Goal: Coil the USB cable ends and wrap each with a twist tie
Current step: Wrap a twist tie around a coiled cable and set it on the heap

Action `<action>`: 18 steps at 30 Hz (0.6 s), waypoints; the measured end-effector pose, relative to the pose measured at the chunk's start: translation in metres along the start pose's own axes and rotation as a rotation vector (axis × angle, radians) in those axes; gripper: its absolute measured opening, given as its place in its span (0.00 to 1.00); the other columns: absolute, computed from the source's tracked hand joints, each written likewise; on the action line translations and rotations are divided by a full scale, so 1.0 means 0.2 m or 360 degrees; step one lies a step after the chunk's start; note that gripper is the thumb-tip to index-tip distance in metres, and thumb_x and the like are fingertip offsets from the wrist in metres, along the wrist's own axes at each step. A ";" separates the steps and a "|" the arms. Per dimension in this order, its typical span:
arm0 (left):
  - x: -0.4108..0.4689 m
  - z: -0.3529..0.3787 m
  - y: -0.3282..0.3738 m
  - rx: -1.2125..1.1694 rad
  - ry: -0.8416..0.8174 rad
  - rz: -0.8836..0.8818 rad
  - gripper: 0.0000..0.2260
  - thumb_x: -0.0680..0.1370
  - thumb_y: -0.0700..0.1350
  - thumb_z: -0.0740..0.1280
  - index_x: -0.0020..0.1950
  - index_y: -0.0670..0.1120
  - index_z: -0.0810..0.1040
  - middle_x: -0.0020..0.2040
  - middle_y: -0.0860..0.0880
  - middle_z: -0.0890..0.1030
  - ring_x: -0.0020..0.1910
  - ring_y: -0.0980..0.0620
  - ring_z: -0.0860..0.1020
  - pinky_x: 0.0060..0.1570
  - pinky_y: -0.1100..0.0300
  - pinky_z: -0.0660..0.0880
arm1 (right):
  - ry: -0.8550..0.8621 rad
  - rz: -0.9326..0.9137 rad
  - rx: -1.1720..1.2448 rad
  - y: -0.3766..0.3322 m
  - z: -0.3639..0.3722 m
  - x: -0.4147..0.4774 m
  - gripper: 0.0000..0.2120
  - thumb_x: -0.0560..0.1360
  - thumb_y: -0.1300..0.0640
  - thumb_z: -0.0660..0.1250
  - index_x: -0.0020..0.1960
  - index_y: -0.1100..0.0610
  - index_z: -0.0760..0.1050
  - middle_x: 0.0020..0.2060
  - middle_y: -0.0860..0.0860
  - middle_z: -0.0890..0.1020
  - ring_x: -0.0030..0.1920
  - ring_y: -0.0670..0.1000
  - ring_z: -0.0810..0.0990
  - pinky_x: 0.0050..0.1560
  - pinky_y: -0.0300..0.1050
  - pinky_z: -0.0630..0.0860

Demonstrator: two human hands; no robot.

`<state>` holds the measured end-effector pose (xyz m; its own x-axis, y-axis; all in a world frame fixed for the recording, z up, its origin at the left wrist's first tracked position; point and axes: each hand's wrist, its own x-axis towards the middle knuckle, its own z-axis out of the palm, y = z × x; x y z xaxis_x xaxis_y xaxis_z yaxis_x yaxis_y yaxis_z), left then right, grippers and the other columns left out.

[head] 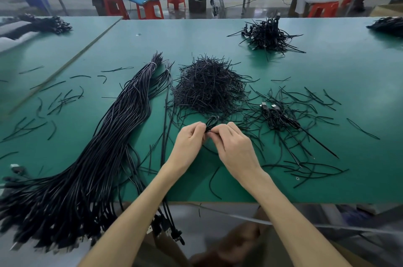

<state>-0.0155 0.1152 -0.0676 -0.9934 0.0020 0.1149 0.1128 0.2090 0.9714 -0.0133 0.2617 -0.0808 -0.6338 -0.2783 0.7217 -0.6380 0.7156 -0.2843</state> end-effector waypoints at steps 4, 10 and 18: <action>0.00 -0.02 -0.01 -0.0197 0.0051 -0.0067 0.16 0.83 0.45 0.56 0.35 0.43 0.63 0.28 0.54 0.63 0.26 0.55 0.58 0.25 0.64 0.57 | -0.0194 0.0134 0.0100 0.00 -0.01 0.01 0.09 0.83 0.58 0.65 0.52 0.64 0.80 0.44 0.53 0.83 0.47 0.54 0.79 0.46 0.51 0.80; -0.02 -0.02 0.00 -0.0191 -0.0027 -0.0002 0.17 0.83 0.46 0.58 0.34 0.45 0.67 0.27 0.54 0.64 0.24 0.56 0.59 0.24 0.64 0.58 | -0.0613 0.0348 0.0322 0.01 -0.02 0.01 0.26 0.83 0.40 0.54 0.70 0.55 0.75 0.65 0.49 0.80 0.68 0.50 0.73 0.68 0.49 0.72; -0.03 -0.02 0.02 -0.0200 -0.0222 -0.0024 0.15 0.79 0.45 0.57 0.34 0.38 0.66 0.26 0.55 0.62 0.23 0.57 0.57 0.24 0.65 0.57 | -0.0578 0.0284 0.0626 0.05 -0.02 0.02 0.30 0.82 0.42 0.59 0.80 0.37 0.52 0.71 0.36 0.69 0.70 0.44 0.69 0.71 0.42 0.66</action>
<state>-0.0082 0.1110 -0.0641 -0.9874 0.1373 0.0785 0.0909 0.0864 0.9921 -0.0207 0.2697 -0.0783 -0.8124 -0.4270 0.3971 -0.5778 0.4982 -0.6464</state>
